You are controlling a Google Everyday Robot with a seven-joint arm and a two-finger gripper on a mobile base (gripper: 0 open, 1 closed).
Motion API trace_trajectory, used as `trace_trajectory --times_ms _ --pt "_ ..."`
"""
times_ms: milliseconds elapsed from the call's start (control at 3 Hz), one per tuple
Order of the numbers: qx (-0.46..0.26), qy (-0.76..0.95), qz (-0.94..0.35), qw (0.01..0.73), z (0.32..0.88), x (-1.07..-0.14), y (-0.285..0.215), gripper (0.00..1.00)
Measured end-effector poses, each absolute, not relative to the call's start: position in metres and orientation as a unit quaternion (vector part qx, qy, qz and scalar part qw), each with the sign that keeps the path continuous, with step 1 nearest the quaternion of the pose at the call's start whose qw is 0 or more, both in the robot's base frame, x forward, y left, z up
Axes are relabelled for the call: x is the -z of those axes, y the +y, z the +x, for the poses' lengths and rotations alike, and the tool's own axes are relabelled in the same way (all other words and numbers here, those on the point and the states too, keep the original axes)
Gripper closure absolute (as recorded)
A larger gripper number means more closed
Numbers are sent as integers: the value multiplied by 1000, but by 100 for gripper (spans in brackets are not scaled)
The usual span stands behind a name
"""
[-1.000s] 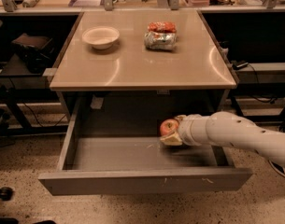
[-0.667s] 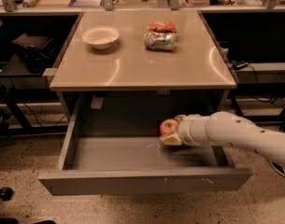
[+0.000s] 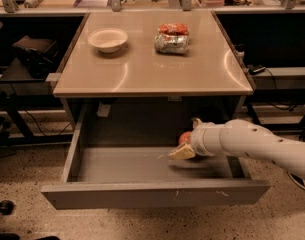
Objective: Place apple into top drawer
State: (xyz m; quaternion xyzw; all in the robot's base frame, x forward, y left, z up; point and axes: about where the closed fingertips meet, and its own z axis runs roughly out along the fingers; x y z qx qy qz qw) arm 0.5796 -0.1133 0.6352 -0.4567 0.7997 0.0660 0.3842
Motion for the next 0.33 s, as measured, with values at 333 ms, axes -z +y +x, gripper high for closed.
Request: trace_trajectory --times_ms 333 --pt "-66 800 -457 384 580 -635 -113 0"
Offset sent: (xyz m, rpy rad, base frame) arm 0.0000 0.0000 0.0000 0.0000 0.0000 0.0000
